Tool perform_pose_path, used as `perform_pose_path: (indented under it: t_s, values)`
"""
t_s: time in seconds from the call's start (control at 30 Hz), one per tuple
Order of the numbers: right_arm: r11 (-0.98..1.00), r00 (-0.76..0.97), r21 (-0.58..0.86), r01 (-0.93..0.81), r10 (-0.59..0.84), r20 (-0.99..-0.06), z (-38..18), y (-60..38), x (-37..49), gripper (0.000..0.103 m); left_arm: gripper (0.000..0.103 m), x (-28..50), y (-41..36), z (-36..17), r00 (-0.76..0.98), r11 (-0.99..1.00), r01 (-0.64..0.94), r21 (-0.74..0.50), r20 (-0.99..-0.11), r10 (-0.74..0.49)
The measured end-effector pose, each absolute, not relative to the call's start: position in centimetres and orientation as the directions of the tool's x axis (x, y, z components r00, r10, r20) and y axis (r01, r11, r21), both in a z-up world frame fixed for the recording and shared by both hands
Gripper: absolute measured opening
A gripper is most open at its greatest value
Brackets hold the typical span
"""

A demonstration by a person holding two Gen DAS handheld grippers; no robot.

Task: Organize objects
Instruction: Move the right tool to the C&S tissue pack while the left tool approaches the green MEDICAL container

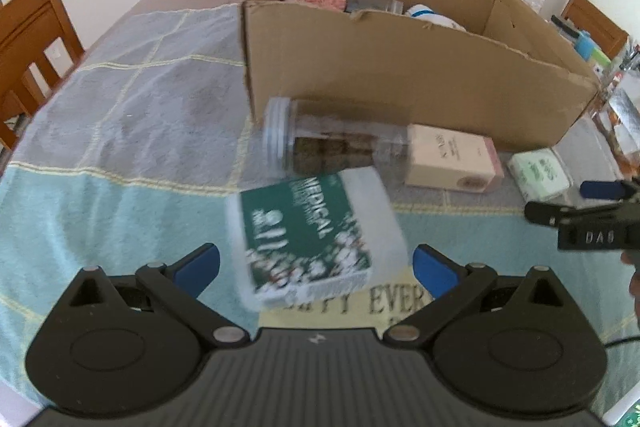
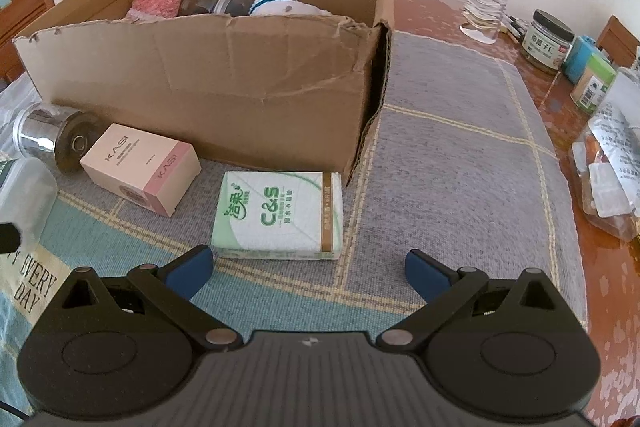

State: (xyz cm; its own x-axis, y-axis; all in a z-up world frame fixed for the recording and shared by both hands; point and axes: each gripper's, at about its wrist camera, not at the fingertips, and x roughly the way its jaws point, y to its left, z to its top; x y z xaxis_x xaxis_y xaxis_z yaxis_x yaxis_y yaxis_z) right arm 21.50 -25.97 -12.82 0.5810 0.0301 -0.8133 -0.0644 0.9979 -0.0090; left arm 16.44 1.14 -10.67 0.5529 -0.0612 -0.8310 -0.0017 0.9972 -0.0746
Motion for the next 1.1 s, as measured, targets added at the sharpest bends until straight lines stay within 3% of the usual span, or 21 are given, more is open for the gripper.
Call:
perform_pose_path:
  t_s: [0.3, 0.5, 0.63, 0.87, 1.1]
  values:
    - [0.992, 0.561, -0.006, -0.127, 0.067, -0.825, -12.7, -25.6, 22.1, 0.103, 0.102, 18.2, 0.0, -10.8, 0.558, 0.993, -0.009, -0.12, -0.824, -0.095]
    - [0.986, 0.552, 0.001, -0.167, 0.094, -0.829, -12.6, -24.9, 23.2, 0.103, 0.1, 18.0, -0.5, -10.8, 0.569, 0.999, -0.001, -0.037, -0.822, -0.03]
    - [0.984, 0.557, -0.005, -0.177, 0.096, -0.825, -12.4, -24.5, 23.6, 0.094, 0.098, 18.1, -0.4, -10.7, 0.568, 1.0, -0.007, -0.026, -0.823, -0.017]
    - [0.987, 0.55, -0.019, -0.16, 0.073, -0.832, -11.8, -24.4, 23.6, 0.071, 0.087, 18.3, -0.5, -10.5, 0.567, 1.0, 0.013, -0.015, -0.824, -0.02]
    - [0.988, 0.533, -0.022, -0.153, 0.063, -0.843, -11.6, -24.6, 23.4, 0.07, 0.085, 18.4, -0.2, -10.4, 0.558, 0.999, 0.038, -0.01, -0.829, -0.03]
